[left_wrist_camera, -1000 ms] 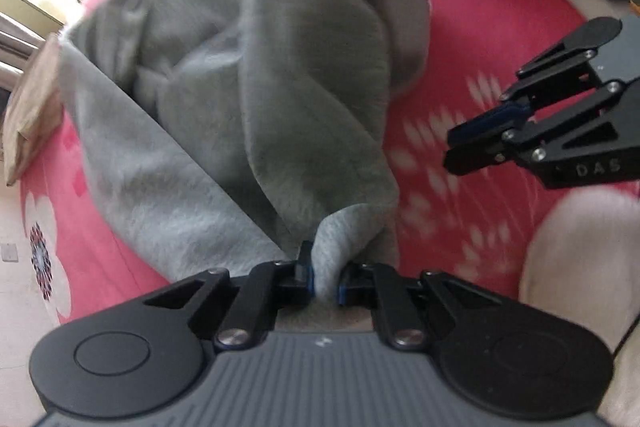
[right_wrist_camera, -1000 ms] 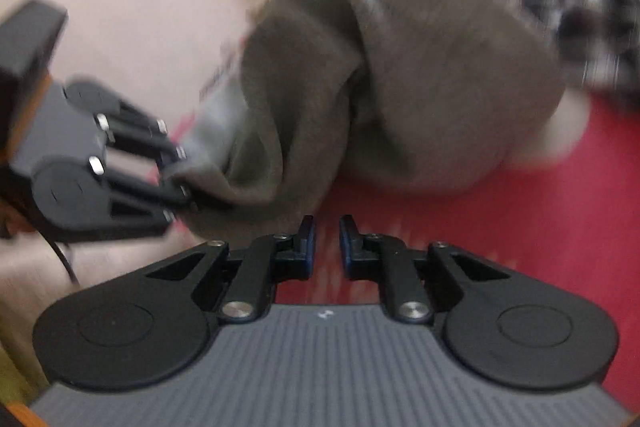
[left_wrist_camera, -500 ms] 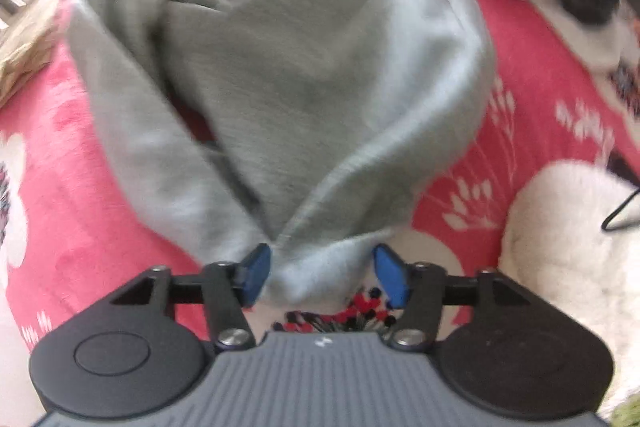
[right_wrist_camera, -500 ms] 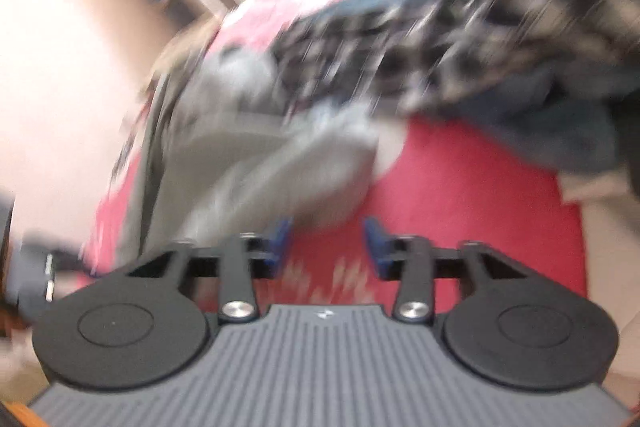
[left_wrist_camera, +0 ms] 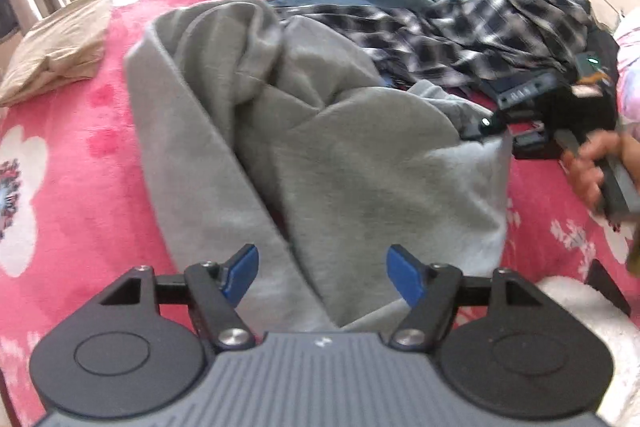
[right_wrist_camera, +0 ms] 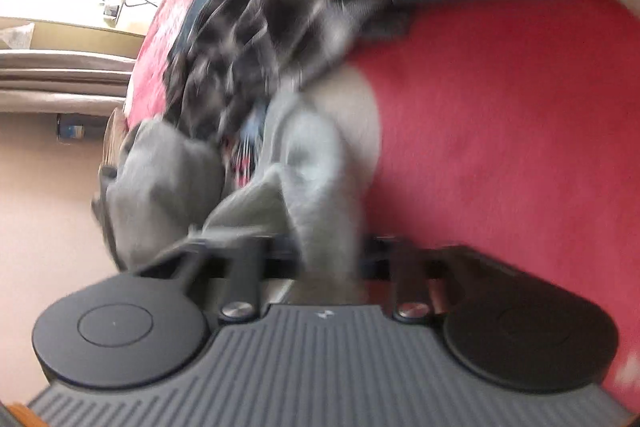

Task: Fold clothes

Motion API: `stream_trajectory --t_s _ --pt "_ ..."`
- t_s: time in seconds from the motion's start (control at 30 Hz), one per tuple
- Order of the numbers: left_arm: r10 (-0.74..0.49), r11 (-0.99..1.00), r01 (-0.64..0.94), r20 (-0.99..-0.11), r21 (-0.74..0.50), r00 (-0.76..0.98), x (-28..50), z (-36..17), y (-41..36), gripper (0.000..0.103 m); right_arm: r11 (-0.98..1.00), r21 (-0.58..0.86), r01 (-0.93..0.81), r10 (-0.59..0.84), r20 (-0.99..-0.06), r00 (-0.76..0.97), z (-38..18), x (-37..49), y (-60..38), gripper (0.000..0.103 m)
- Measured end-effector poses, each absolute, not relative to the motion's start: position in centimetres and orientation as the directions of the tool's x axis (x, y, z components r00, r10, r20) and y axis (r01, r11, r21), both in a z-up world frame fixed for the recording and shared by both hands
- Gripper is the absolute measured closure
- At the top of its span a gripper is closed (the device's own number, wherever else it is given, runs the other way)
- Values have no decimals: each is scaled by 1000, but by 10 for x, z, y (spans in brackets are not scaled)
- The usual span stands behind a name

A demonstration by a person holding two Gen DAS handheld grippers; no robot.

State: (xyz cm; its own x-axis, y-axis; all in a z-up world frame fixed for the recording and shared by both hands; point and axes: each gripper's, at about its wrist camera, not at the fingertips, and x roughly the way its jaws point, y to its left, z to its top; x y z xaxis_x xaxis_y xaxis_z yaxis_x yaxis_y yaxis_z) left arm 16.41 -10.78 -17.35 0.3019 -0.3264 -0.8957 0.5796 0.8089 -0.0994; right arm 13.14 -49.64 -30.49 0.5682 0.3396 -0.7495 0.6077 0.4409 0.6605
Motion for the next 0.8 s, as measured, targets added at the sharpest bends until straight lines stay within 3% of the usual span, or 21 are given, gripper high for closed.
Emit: stream_trajectory --t_s 0.13,0.5,0.6,0.67,0.8 --pt "-343 806 581 -889 -112 304 164 -187 -117 31 516 602 610 255 -787 561 -278 73 -477 95" --pt "-353 768 638 -864 -48 360 199 -181 -176 31 439 596 672 244 -799 549 -292 -20 -474 92" --pt "-360 731 682 -861 -21 359 225 -181 -221 23 362 648 670 250 -760 600 -299 -19 -487 70" --pt "-355 721 693 -863 -9 359 249 -184 -249 19 294 674 678 242 -738 630 -305 -19 -497 41" --pt "-284 724 688 -889 47 360 305 -202 -313 19 155 723 673 278 -686 673 -327 -17 -510 39"
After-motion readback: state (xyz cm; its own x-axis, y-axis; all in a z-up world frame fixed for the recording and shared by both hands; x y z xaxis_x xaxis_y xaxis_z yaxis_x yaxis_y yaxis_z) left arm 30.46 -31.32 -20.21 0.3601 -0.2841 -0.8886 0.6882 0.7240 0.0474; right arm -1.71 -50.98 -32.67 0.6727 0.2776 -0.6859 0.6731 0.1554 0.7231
